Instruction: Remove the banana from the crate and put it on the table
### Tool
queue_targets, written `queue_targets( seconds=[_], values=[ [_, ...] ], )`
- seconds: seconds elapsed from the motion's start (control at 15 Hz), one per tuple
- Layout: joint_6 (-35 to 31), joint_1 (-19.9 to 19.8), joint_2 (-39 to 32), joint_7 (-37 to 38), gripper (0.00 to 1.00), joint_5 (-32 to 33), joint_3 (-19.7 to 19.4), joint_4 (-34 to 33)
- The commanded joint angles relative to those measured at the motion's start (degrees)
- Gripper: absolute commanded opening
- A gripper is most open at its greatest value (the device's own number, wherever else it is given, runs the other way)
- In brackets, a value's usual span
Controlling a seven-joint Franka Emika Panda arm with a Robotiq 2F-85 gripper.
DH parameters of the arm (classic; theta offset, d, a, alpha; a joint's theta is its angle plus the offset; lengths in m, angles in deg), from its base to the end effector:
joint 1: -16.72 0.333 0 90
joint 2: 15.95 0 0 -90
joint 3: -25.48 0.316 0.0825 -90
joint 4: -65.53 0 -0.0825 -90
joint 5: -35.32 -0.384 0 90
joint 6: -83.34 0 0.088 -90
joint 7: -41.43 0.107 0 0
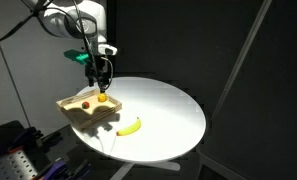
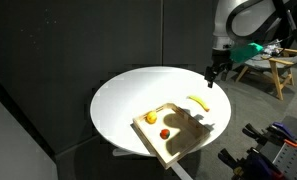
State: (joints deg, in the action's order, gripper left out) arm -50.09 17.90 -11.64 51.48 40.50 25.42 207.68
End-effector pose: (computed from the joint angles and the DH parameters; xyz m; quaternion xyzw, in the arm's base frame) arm 0.4569 0.0074 0.3116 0.9977 -0.0455 -0.0352 0.0351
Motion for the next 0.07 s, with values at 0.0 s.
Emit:
queue_targets(
  seconds=[0.0],
  values=[
    [0.11,-0.43,0.01,-0.07,1.00,-0.06,0.42,-0.06]
  ],
)
